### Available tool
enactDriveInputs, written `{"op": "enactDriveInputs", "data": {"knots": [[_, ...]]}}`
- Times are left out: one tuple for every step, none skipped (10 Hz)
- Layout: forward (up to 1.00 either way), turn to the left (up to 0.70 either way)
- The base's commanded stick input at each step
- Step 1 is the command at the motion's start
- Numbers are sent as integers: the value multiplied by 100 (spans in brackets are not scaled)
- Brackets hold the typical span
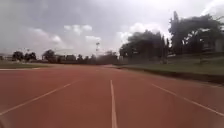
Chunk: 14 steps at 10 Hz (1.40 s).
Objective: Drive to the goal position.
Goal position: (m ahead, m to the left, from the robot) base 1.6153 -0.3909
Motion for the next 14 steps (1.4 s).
{"op": "enactDriveInputs", "data": {"knots": [[45, 0], [45, 0], [45, 0], [45, 0], [45, 0], [45, 0], [45, 0], [45, 0], [45, 0], [45, 0], [45, 0], [45, 0], [45, 0], [45, 0]]}}
